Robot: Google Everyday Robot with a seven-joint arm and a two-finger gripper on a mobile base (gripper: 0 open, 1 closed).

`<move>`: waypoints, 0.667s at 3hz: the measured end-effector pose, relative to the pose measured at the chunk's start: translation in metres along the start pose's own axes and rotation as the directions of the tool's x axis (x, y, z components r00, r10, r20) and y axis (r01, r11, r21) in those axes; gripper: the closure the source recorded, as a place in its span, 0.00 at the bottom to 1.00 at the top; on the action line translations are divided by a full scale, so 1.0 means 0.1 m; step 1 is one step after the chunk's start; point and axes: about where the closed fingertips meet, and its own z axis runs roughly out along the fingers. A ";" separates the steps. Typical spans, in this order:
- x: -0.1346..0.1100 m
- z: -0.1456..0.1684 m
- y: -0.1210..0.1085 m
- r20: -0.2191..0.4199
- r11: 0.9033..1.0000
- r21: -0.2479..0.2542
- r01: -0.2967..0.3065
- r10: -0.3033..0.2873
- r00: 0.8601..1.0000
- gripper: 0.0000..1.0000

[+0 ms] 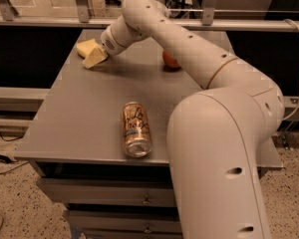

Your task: Move sponge near apple

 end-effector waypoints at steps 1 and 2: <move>0.09 -0.16 -0.09 0.010 0.999 0.047 -0.021 0.021 1.000 0.70; 0.20 -0.50 -0.18 0.013 0.994 0.107 -0.018 0.017 1.000 0.93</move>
Offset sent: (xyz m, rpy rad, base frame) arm -0.0164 -0.1007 0.0393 -0.0269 -0.1101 -0.1549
